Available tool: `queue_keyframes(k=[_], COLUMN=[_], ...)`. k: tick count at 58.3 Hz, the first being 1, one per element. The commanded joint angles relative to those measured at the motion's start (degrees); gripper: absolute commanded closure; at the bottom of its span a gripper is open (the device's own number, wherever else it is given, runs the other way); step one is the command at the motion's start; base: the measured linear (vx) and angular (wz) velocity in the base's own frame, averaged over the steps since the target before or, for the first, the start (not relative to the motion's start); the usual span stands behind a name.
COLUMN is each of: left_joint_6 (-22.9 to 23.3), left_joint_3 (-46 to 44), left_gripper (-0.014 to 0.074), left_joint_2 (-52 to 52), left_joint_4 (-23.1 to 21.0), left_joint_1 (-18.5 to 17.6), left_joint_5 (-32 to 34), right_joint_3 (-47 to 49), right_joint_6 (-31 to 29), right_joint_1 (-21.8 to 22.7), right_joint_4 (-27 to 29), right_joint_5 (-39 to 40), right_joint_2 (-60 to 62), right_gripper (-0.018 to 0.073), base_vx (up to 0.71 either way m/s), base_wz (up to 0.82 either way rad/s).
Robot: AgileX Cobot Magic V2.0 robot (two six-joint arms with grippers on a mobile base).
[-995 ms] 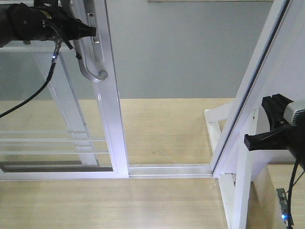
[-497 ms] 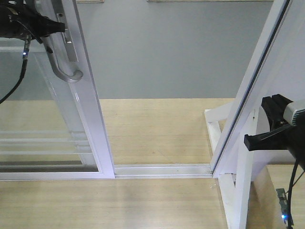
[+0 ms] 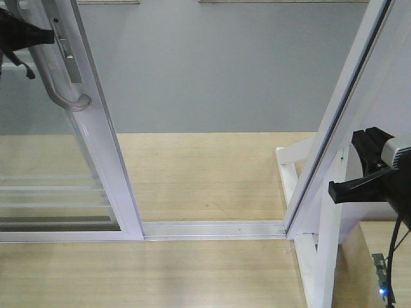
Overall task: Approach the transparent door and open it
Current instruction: 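Slide the door panel away from the frame with the left gripper, then release the handle and withdraw the left gripper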
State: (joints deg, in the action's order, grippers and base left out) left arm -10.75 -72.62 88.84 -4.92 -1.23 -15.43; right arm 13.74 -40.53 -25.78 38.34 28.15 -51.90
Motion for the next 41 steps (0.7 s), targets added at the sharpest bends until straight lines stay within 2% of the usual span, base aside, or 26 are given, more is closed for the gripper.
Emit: queue_keyframes(k=[1, 16, 25, 35, 41], left_joint_6=[-1.0, -0.9, -0.9, -0.8, -0.8], left_joint_3=[4.6, 22.6, 33.6, 43.6, 48.5], left_gripper=[0.0596, 0.0596, 0.0596, 0.0596, 0.0596], left_joint_2=[-7.5, -24.4, -37.0, -49.8, -57.2], left_joint_4=[-0.9, -1.6, -2.1, -6.9, -9.2], left_joint_1=[-0.5, -0.7, -2.7, -4.0, -4.0], left_joint_5=[4.9, 5.3, 5.1, 3.4, 0.7], right_joint_3=[1.6, 1.6, 1.6, 1.6, 1.6], right_joint_6=[-0.4, -0.4, -1.0, -2.3, -2.9], right_joint_1=[0.1, 0.1, 0.1, 0.1, 0.1], right_joint_4=[-1.6, -1.6, -1.6, -1.0, 3.7], right_joint_5=[3.8, 2.1, -7.7, -14.4, -13.3], right_joint_2=[0.5, 4.6, 9.8, 15.5, 19.1], right_gripper=[0.0566, 0.0566, 0.0566, 0.0564, 0.0564], base_vx=[0.00, 0.00, 0.00, 0.00, 0.00], base_wz=[0.00, 0.00, 0.00, 0.00, 0.00])
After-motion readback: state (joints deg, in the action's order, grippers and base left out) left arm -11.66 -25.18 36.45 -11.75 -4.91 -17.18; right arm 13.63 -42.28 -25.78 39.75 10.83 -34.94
